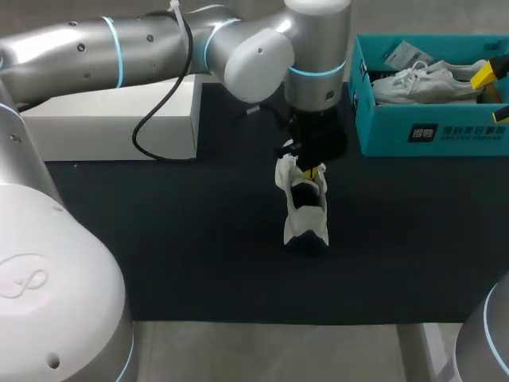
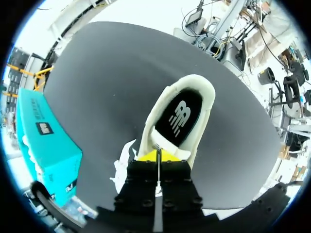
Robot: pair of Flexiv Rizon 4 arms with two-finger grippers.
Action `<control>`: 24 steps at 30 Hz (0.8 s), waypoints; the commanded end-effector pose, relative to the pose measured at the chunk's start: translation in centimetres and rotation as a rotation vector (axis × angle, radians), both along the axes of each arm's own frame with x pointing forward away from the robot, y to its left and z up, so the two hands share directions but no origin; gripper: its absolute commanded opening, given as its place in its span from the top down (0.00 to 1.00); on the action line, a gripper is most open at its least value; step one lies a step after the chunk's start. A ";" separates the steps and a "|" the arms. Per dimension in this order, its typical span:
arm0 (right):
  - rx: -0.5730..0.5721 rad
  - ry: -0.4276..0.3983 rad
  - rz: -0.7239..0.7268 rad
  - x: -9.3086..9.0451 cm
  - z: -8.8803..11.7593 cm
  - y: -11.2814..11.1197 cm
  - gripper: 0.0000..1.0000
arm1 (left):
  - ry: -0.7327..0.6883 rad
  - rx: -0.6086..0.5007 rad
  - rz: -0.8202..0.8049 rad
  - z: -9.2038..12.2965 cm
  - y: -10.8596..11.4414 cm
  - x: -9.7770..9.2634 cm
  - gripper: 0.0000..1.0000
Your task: Take the shoe out of the shoebox, open the shoe tongue, remove and reinsert the insole, then place the shoe into the shoebox
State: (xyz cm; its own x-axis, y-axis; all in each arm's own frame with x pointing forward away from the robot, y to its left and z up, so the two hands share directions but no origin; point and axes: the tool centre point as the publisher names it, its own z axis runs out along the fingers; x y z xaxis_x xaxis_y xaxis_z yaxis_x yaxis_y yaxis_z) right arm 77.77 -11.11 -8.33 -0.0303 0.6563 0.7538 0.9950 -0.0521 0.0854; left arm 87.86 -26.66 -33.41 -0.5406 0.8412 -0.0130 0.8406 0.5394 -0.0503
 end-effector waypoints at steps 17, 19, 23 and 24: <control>-0.002 0.002 0.000 0.1 0.0 0.0 0.00 | 0.025 -0.034 0.472 3.1 0.0 -1.7 1.00; -0.002 0.002 0.000 0.1 0.0 0.0 0.00 | 0.027 -0.033 0.669 3.4 0.7 -2.7 1.00; -0.002 0.002 0.000 0.1 0.0 0.0 0.00 | 0.018 -0.020 0.932 4.0 1.8 -4.1 1.00; -0.002 0.002 0.000 0.1 0.0 0.0 0.00 | 0.013 -0.057 0.945 4.3 2.0 -4.3 1.00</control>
